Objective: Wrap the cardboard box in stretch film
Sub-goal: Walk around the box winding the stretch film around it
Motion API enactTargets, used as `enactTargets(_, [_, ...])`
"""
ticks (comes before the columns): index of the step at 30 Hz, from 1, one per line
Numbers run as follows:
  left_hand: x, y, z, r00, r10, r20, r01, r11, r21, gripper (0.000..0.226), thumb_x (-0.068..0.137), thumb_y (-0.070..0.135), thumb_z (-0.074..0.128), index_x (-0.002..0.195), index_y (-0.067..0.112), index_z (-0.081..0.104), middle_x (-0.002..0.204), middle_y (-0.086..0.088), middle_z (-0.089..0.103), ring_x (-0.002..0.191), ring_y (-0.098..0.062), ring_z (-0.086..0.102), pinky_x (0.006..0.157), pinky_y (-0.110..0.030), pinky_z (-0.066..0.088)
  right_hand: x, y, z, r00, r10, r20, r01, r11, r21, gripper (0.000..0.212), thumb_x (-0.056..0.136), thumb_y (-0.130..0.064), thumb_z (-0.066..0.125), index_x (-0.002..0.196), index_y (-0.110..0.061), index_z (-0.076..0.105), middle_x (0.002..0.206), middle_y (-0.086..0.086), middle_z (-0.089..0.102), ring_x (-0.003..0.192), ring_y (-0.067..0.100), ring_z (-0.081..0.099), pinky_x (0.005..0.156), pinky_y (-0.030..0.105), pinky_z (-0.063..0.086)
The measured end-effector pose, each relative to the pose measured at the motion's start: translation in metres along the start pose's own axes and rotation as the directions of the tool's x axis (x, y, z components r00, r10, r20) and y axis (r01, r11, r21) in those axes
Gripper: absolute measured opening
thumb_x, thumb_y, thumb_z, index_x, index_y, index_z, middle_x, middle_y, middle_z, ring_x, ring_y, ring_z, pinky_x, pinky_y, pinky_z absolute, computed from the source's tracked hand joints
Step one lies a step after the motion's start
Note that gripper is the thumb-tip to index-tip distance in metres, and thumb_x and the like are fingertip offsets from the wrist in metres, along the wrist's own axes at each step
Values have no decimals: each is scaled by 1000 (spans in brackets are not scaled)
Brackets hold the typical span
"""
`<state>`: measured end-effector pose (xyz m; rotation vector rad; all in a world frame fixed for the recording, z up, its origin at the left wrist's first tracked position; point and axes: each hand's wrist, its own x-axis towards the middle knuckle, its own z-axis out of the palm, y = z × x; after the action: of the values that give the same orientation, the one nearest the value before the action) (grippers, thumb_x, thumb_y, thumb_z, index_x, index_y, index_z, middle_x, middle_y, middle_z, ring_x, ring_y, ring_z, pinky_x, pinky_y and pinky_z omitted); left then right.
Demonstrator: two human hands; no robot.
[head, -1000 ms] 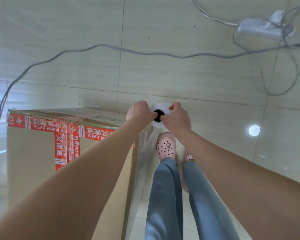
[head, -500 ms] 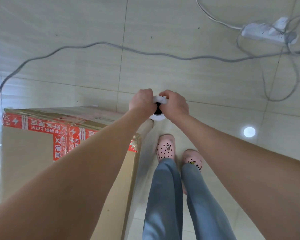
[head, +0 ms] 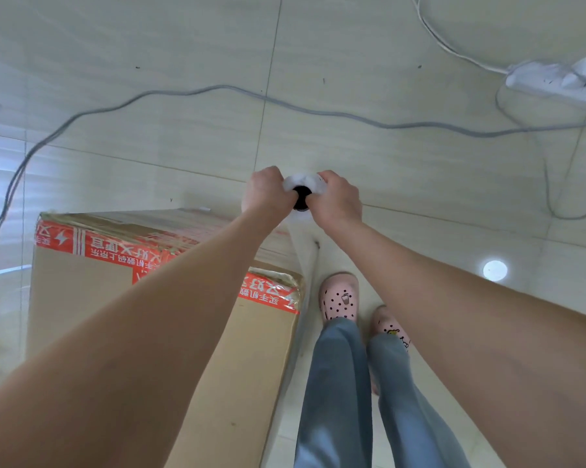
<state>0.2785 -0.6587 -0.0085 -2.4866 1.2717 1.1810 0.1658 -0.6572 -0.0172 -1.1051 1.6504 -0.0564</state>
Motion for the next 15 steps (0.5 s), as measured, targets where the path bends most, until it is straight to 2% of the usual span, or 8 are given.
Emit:
enactTargets(5, [0, -20, -5, 997, -73, 1, 73, 994, -86, 21, 80, 21, 64, 92, 6, 55, 94, -14, 66, 82, -33, 67, 73, -42, 58, -1, -4, 13, 998, 56, -1, -56, 997, 43, 33, 81, -22, 65, 112, -14, 56, 100, 3, 60, 91, 25, 57, 69, 27, 39])
enactTargets(7, [1, -27, -9, 996, -87, 18, 89, 991, -98, 20, 79, 21, 65, 91, 7, 55, 95, -15, 66, 83, -33, 67, 73, -41, 58, 0, -9, 19, 998, 69, 7, -69, 997, 34, 30, 82, -21, 64, 110, -15, 56, 98, 2, 58, 89, 25, 57, 67, 26, 36])
enactTargets(9, [4, -31, -12, 996, -86, 35, 88, 994, -70, 24, 80, 21, 65, 96, 6, 55, 98, -13, 66, 85, -31, 65, 69, -36, 54, 3, -15, 23, 998, 68, 4, -68, 998, -1, 30, 82, -20, 62, 111, -17, 56, 104, 2, 61, 91, 25, 57, 68, 26, 35])
enactTargets(12, [3, -29, -13, 1000, -4, 21, 3, 997, 76, 35, 86, 19, 63, 116, 8, 51, 109, -11, 60, 97, -30, 60, 67, -33, 42, 6, -22, 24, 997, 76, 9, -75, 996, -49, 29, 80, -22, 63, 108, -19, 56, 108, 3, 63, 96, 25, 60, 70, 28, 40])
enactTargets(15, [2, -24, -13, 989, 146, -2, -142, 967, 211, 41, 89, 14, 58, 128, 14, 46, 119, -8, 53, 102, -31, 59, 66, -34, 40, 5, -25, 23, 996, 89, 12, -88, 995, -47, 31, 79, -23, 66, 105, -18, 52, 107, 3, 62, 96, 26, 61, 77, 33, 48])
